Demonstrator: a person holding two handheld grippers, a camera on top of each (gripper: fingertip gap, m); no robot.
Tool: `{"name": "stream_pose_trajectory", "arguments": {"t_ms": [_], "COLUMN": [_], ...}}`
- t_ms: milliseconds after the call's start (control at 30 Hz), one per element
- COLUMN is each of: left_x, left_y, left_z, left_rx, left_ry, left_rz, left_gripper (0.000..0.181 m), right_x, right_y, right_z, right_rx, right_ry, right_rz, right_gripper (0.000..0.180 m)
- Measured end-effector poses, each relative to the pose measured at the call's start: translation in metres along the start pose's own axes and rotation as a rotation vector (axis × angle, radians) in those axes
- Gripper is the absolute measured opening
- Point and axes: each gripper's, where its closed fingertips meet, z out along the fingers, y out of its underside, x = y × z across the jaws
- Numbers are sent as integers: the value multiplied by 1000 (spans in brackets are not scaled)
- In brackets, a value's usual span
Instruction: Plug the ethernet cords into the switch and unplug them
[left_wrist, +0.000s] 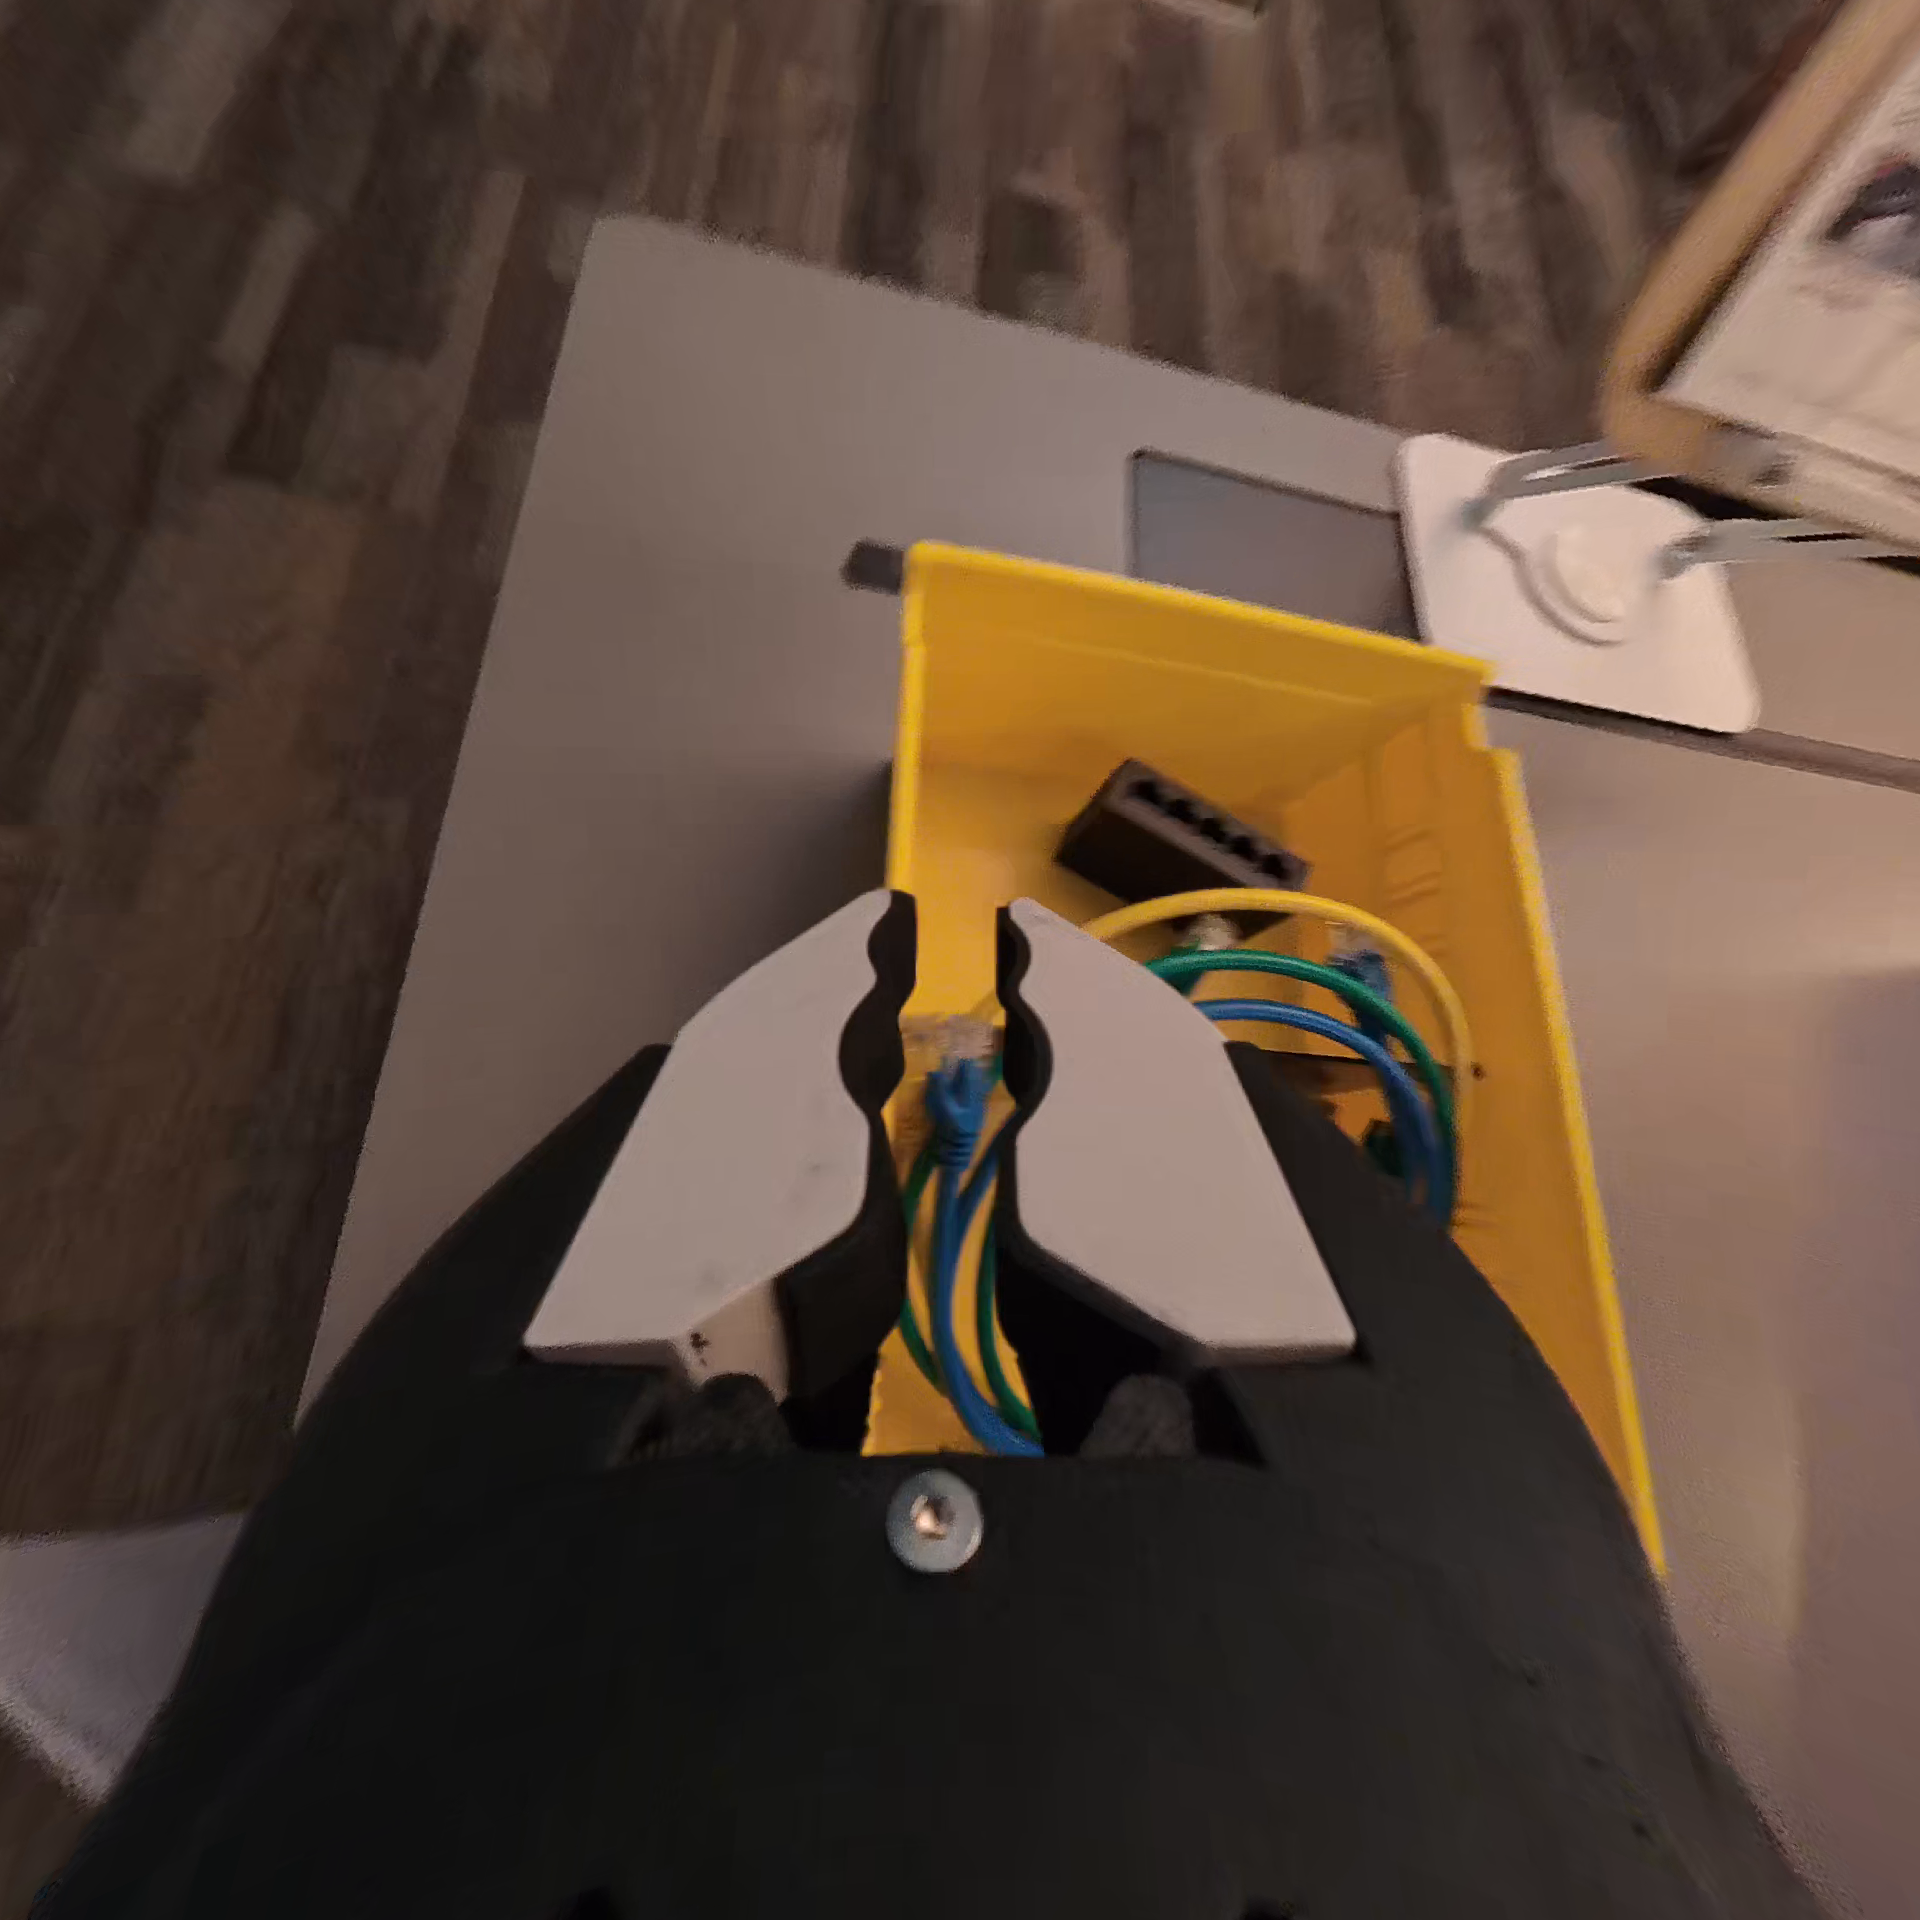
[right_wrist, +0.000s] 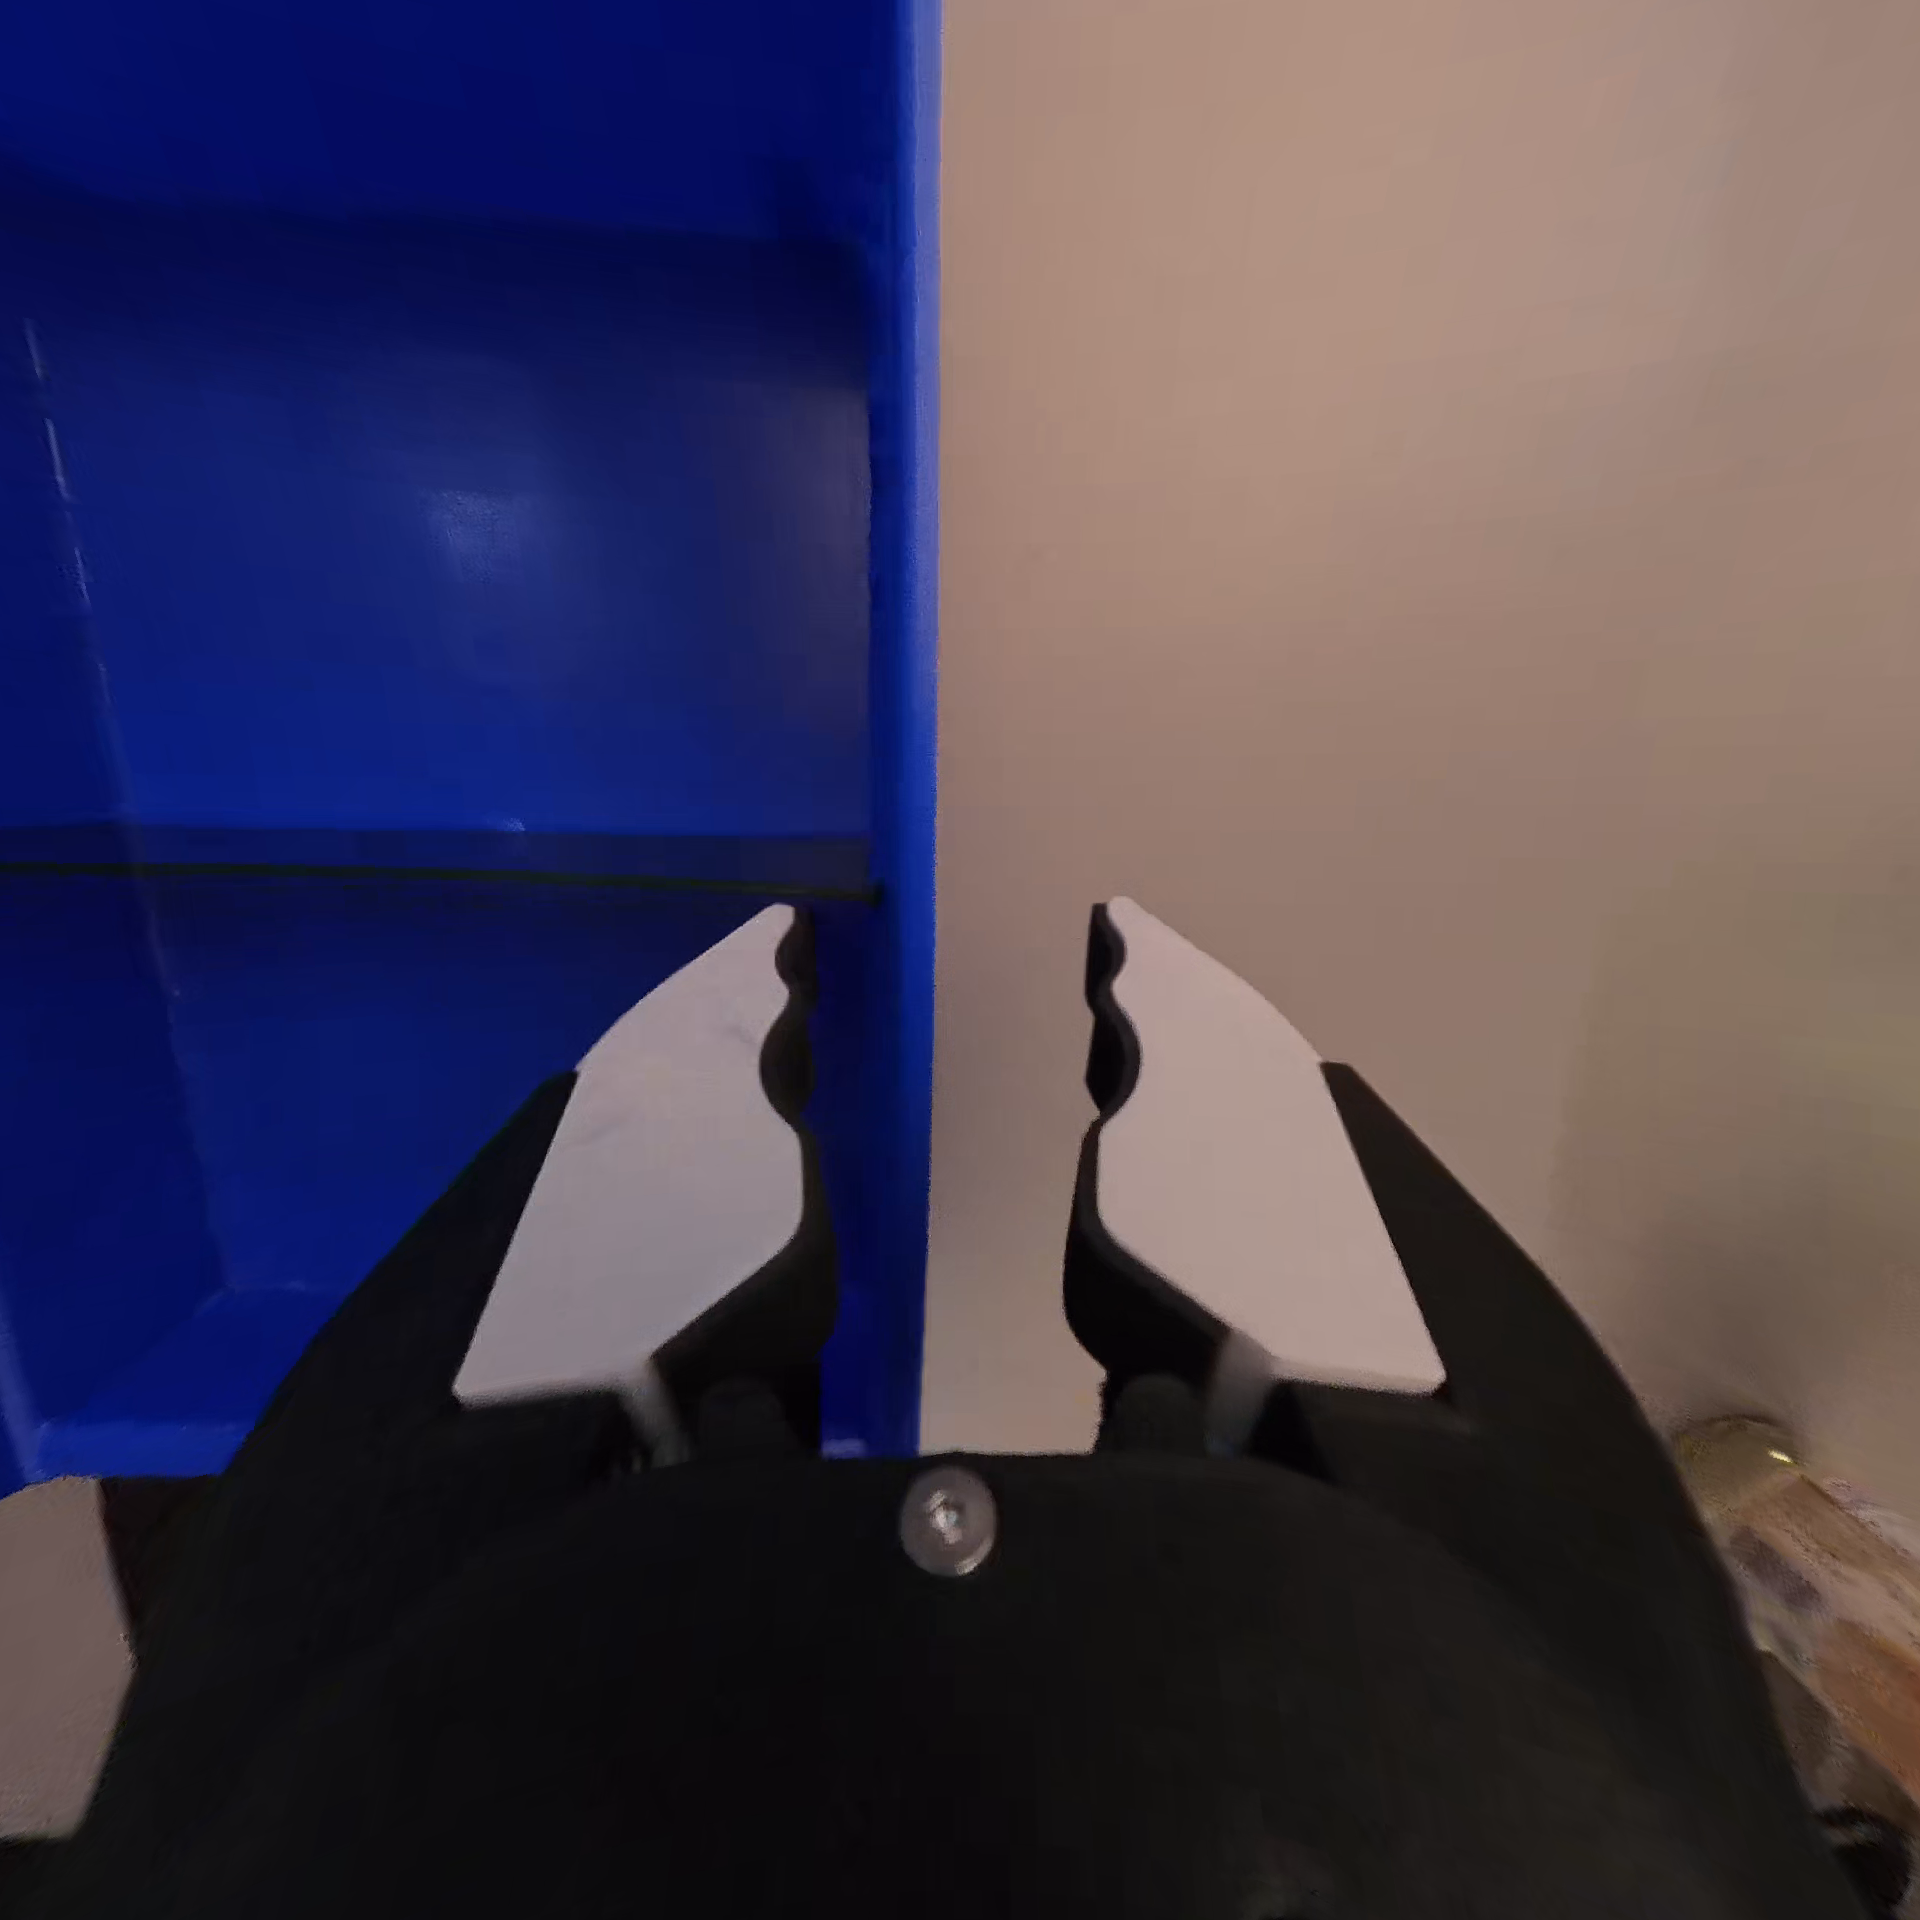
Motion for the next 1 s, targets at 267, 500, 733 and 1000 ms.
{"name": "stream_pose_trajectory", "arguments": {"t_ms": [267,500,733,1000], "left_x": [65,34,33,8], "left_y": [14,61,103,79], "left_z": [5,-12,-18,2], "left_rx": [-83,-388,-604,-528], "left_ry": [176,-24,44,-115], "left_rz": [387,223,13,37], "left_gripper": [33,21,16,26], "right_x": [-50,-147,-189,-171], "right_y": [-91,-87,-89,-103], "right_z": [-141,-312,-329,-287], "right_rx": [753,1706,1749,1633], "right_ry": [116,329,101,-25], "right_rz": [-188,-311,-281,-216], "right_gripper": [52,27,32,30]}}
